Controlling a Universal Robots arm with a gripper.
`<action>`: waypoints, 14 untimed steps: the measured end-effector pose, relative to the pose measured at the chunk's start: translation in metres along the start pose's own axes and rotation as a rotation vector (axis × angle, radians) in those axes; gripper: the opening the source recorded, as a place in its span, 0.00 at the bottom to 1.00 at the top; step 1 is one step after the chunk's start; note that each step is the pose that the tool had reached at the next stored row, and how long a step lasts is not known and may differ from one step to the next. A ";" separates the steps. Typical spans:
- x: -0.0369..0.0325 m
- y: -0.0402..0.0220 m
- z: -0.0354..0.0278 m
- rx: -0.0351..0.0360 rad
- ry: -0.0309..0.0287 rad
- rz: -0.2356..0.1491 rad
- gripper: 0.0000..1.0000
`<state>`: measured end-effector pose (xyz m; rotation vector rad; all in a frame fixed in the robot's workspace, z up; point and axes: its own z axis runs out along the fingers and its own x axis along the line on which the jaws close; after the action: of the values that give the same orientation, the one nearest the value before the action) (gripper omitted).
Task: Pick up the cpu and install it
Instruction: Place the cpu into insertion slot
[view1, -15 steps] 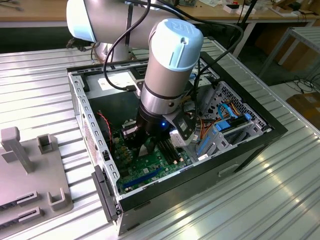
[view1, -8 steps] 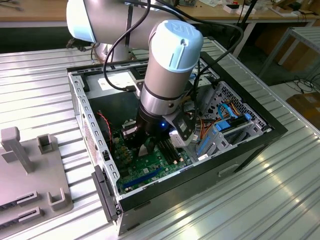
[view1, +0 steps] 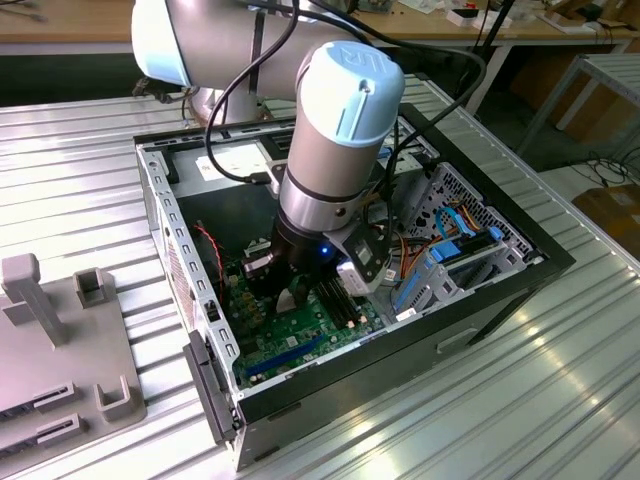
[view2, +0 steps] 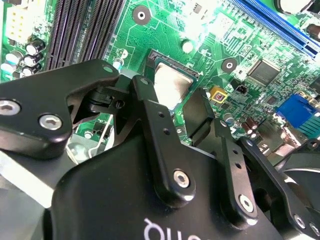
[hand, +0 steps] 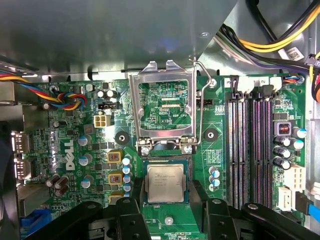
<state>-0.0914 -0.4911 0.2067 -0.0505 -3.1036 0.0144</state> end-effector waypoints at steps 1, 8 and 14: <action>0.0000 0.0001 0.0002 -0.0003 0.0000 0.000 0.50; 0.0000 0.0001 0.0007 -0.0004 0.0000 0.001 0.49; -0.0001 0.0001 0.0014 -0.0006 0.0001 0.001 0.24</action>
<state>-0.0914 -0.4911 0.2053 -0.0523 -3.1035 0.0135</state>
